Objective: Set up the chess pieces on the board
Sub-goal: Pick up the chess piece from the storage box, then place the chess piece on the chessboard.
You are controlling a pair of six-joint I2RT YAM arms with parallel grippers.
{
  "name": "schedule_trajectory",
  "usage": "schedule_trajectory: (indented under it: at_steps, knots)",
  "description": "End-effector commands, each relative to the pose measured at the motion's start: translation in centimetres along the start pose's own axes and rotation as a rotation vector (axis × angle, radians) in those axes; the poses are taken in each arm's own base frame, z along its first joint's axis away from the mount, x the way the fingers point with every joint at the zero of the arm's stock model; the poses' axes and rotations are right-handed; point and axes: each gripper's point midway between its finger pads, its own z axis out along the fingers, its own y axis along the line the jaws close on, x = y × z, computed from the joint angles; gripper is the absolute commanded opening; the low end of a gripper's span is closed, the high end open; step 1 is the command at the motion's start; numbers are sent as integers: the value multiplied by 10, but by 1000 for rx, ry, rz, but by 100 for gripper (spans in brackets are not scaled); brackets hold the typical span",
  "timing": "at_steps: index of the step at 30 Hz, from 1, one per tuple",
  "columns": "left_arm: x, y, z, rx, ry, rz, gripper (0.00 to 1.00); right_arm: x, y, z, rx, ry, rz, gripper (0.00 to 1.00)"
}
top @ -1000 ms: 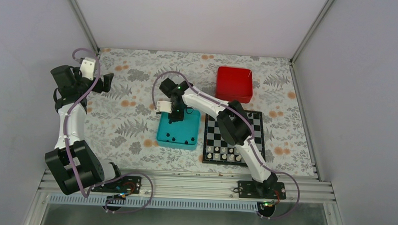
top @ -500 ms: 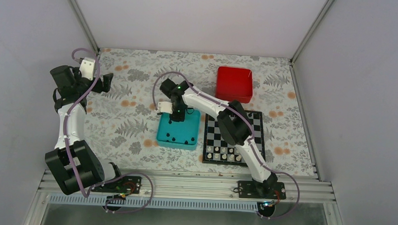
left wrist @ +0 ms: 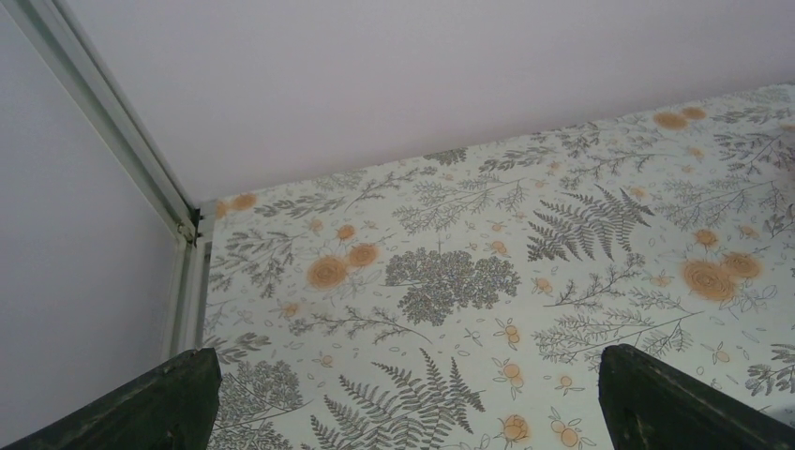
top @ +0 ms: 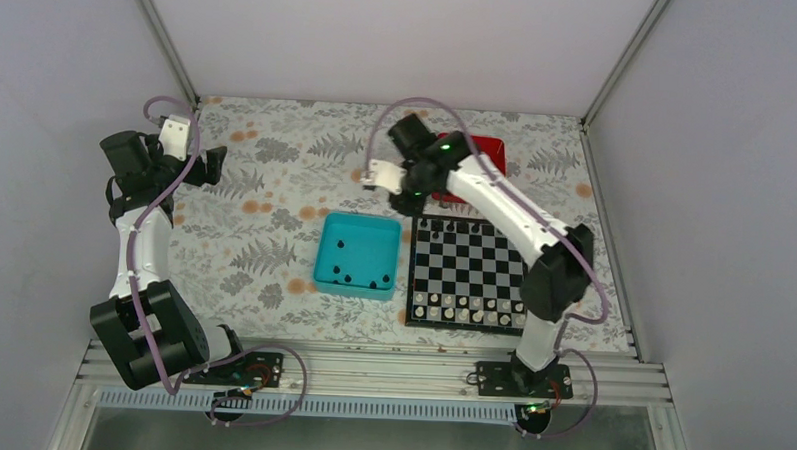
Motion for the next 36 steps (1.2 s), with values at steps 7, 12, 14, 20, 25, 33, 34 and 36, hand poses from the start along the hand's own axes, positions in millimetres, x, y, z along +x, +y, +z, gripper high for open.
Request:
schedule_trajectory:
  at_steps: [7, 12, 14, 20, 25, 33, 34, 36]
  knots:
    - [-10, -2, -5, 17, -34, 0, 100, 135, -12, 10, -49, 77, 290, 12]
    - [-11, -2, -5, 17, -33, 0, 100, 165, -13, 35, -78, 94, 346, 12]
    - [-11, -2, -5, 18, -33, 0, 100, 172, -14, 45, -86, 98, 356, 12]
    - [-11, -2, -6, 13, -32, 2, 100, 181, -22, 69, -99, 108, 376, 11]
    - [-11, -1, -5, 12, -30, 1, 100, 183, -28, 78, -98, 122, 381, 12]
    - [-9, -1, -4, 18, -28, -1, 100, 192, -31, 81, -94, 149, 392, 12]
    - [-9, -1, -3, 19, -27, -3, 100, 193, -31, 82, -94, 151, 393, 12]
    - [-9, -1, -3, 19, -28, -2, 100, 194, -31, 83, -93, 155, 394, 12]
